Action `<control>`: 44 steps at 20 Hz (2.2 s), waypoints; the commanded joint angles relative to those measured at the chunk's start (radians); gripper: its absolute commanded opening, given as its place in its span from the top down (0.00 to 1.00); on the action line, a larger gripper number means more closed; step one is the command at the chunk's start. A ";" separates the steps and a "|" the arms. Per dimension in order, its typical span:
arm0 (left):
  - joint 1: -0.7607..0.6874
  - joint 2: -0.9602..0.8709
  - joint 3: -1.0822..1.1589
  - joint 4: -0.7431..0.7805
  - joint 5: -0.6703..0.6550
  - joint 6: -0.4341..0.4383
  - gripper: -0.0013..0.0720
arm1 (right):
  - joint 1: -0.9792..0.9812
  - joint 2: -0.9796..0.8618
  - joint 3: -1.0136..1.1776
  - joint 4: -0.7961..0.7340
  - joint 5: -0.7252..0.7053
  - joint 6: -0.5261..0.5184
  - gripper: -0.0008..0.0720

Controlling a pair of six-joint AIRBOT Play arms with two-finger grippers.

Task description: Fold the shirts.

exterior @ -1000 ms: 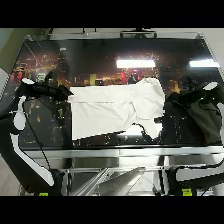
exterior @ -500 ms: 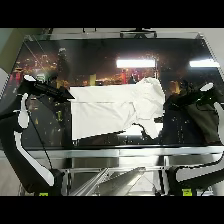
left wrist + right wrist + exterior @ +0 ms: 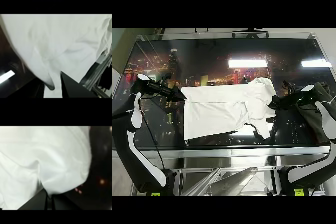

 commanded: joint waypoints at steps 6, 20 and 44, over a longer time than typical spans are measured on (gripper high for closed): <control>0.057 -0.001 0.001 0.000 -0.020 0.002 0.69 | -0.010 0.007 0.011 0.050 0.010 -0.017 0.88; 0.160 0.000 0.001 0.113 0.048 -0.045 0.58 | -0.011 0.007 0.011 0.050 0.002 -0.018 0.73; 0.034 0.120 0.001 -0.309 -0.008 0.089 0.96 | -0.023 0.104 0.096 0.404 0.097 -0.142 0.96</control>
